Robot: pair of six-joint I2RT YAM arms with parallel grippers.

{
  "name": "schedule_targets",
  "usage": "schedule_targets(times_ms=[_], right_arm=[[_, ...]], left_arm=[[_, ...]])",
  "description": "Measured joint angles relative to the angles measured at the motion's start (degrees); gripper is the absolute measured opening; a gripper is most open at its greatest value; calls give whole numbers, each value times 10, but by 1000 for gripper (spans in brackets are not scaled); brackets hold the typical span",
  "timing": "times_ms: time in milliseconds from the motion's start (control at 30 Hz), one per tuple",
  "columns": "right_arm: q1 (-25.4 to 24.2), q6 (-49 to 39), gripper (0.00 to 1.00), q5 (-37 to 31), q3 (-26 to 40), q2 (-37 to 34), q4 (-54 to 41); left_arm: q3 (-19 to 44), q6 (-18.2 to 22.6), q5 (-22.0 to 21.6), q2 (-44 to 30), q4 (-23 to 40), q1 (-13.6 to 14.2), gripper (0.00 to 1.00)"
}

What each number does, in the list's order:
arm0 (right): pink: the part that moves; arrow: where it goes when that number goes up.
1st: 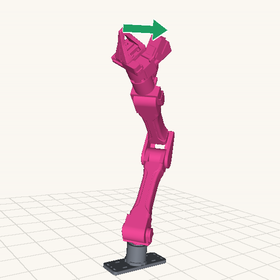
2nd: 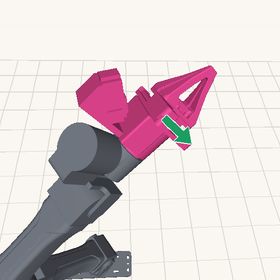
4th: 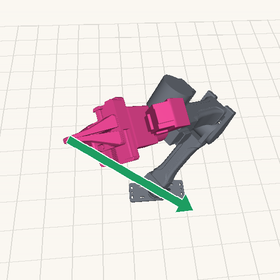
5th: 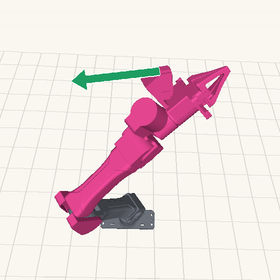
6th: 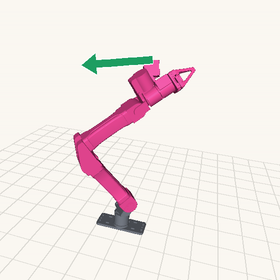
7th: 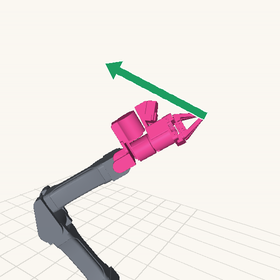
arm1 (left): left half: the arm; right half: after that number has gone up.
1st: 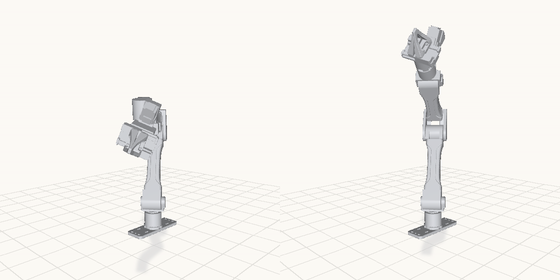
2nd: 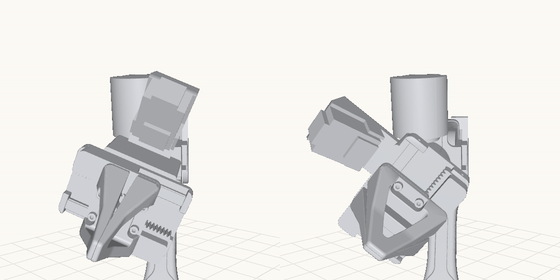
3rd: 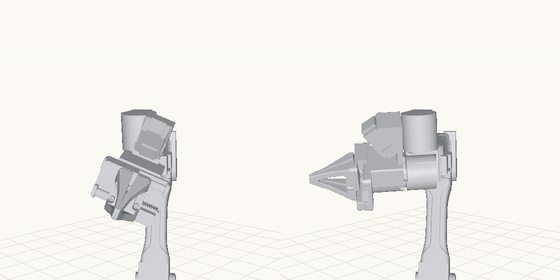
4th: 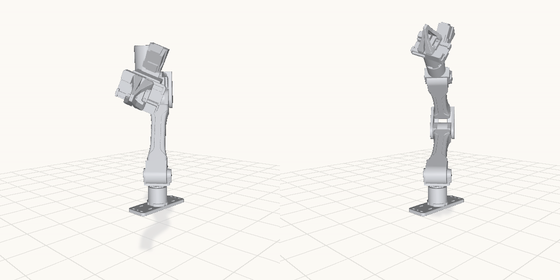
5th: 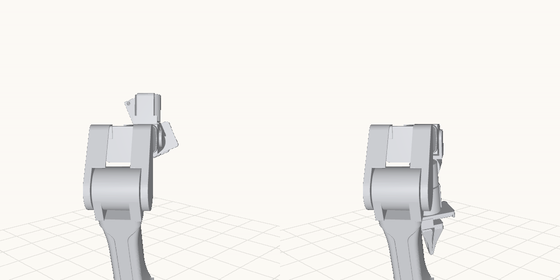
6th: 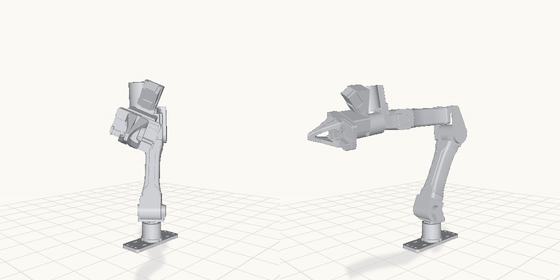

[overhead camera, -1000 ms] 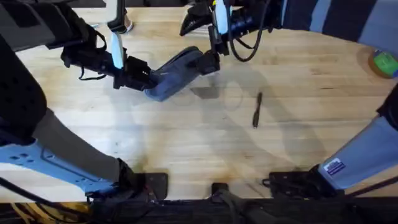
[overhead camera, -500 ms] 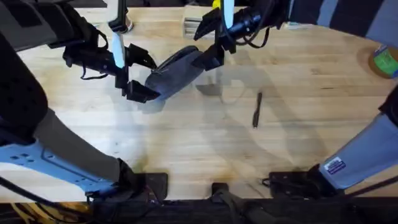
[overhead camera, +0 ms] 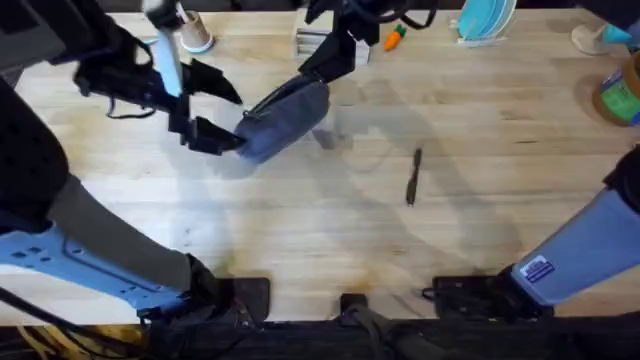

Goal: Unzip the bag, pick up the pens from the table one at a time and place them inside, then zip the bag closed.

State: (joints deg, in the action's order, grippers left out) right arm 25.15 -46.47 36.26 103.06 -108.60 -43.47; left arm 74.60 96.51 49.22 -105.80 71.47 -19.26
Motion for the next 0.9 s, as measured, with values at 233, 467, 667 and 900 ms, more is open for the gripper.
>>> schedule_targets(times_ms=[233, 467, 667, 900], right_arm=[[32, -116, 994, -37, 25, 0, 95], [50, -202, 994, -37, 28, -5, 117], [54, -244, 994, -37, 28, -30, 116], [54, -262, 994, -38, 28, -32, 117]], left_arm=[[89, 37, 6, 16, 112, -70, 995], [134, 86, 7, 64, 162, -104, 995], [135, 96, 7, 68, 174, -109, 995], [135, 98, 7, 69, 168, -109, 996]])
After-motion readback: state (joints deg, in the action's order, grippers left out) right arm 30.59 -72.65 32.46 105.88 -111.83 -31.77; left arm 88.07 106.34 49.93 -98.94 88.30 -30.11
